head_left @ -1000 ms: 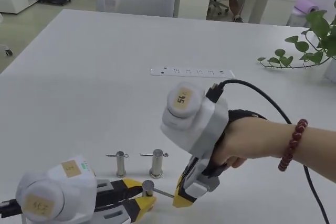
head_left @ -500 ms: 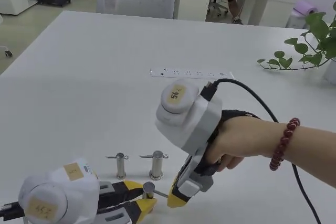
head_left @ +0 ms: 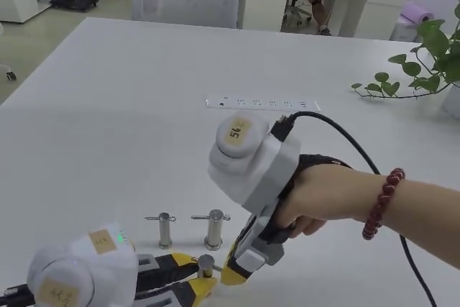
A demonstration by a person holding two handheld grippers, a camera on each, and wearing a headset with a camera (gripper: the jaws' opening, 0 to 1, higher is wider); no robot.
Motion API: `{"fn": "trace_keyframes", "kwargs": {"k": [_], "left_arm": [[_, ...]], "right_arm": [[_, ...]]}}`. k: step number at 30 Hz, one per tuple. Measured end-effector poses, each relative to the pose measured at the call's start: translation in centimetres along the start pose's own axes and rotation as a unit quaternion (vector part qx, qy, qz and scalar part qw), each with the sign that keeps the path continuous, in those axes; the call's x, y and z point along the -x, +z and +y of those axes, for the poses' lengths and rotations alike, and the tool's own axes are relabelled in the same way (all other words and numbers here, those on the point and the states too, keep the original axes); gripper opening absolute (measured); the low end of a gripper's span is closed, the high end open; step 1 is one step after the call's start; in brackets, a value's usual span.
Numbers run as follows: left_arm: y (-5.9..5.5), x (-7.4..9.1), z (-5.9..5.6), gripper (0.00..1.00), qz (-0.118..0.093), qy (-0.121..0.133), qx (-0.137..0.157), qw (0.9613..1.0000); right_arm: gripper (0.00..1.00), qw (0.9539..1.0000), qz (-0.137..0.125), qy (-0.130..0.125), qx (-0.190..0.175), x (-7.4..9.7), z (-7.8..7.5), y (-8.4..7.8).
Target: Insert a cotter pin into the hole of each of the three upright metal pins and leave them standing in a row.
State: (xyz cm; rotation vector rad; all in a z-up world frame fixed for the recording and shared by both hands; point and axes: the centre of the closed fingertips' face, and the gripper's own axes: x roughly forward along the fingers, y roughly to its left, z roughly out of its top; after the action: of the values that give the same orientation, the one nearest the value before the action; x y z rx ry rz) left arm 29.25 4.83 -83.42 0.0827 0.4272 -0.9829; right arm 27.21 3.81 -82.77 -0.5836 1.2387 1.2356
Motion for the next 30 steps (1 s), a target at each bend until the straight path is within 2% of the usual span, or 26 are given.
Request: {"fn": "trace_keyframes", "kwargs": {"k": [30], "left_arm": [[-0.07, -0.11, 0.04, 0.12, -0.006, 0.006, 0.007, 0.9999]], "right_arm": [[0.03, 0.9990, -0.042, 0.000, -0.016, -0.40, -0.12, 1.00]]}}
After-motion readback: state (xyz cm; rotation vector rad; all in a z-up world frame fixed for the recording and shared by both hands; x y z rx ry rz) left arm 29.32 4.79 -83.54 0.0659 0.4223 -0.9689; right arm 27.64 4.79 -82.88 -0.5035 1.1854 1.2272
